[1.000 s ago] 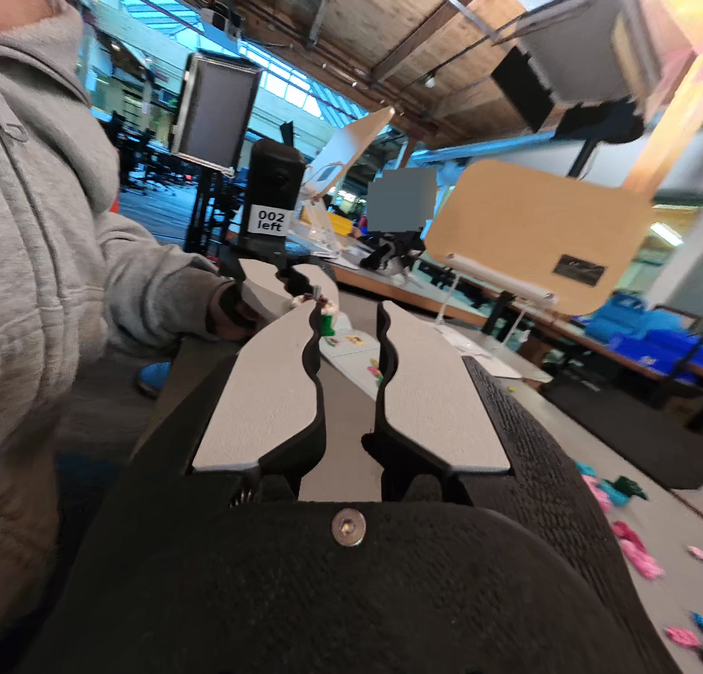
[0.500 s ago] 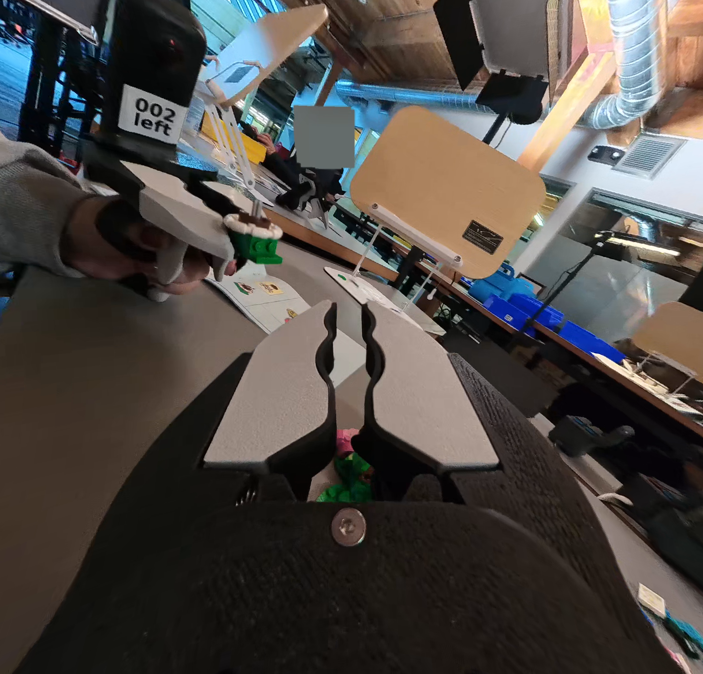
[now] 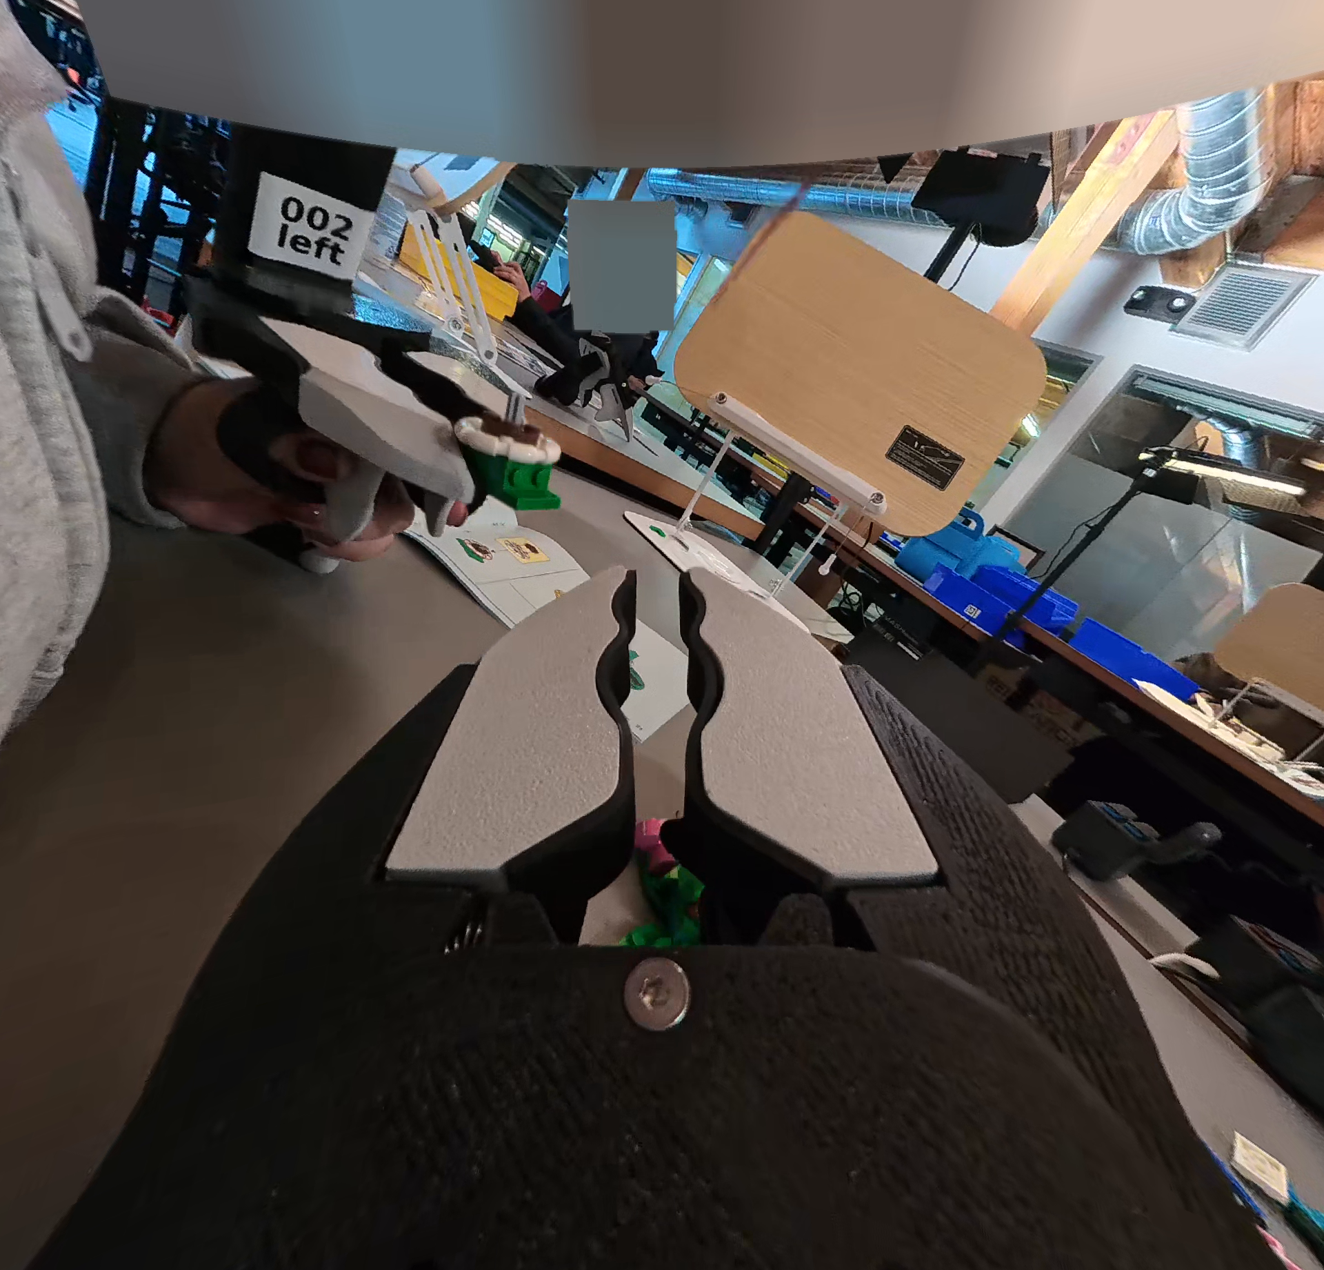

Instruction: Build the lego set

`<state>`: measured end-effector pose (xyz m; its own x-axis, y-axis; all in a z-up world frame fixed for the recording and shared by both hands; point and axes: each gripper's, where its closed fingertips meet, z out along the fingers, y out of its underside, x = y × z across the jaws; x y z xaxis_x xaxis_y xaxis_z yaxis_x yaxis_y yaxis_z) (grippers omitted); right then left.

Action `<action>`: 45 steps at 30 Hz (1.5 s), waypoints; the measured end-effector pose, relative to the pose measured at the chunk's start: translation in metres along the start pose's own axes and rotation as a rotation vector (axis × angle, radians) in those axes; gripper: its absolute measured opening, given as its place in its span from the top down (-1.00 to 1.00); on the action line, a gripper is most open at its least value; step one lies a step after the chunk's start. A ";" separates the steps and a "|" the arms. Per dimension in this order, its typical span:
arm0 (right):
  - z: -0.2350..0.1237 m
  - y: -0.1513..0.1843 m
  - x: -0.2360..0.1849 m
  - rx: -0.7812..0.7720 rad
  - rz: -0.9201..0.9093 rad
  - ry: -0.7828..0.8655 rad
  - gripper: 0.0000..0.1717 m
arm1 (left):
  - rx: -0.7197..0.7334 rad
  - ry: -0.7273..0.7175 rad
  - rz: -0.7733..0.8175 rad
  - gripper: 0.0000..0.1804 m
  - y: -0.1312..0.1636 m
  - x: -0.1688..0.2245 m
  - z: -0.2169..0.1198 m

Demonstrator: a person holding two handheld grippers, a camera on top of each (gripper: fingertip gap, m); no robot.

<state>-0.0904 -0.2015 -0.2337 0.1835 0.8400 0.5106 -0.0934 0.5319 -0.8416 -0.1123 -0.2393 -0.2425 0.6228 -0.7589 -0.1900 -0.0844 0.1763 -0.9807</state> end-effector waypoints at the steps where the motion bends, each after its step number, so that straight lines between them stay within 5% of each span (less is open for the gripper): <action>1: 0.000 -0.001 -0.001 0.008 0.001 -0.007 0.89 | 0.001 -0.001 0.004 0.81 0.000 0.000 0.000; 45: -0.001 -0.007 -0.023 0.036 0.000 -0.125 0.93 | 0.011 0.006 -0.010 0.81 -0.001 -0.001 0.000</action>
<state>-0.0927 -0.2248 -0.2396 0.0602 0.8453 0.5308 -0.1287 0.5339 -0.8357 -0.1131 -0.2389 -0.2416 0.6192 -0.7642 -0.1805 -0.0696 0.1755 -0.9820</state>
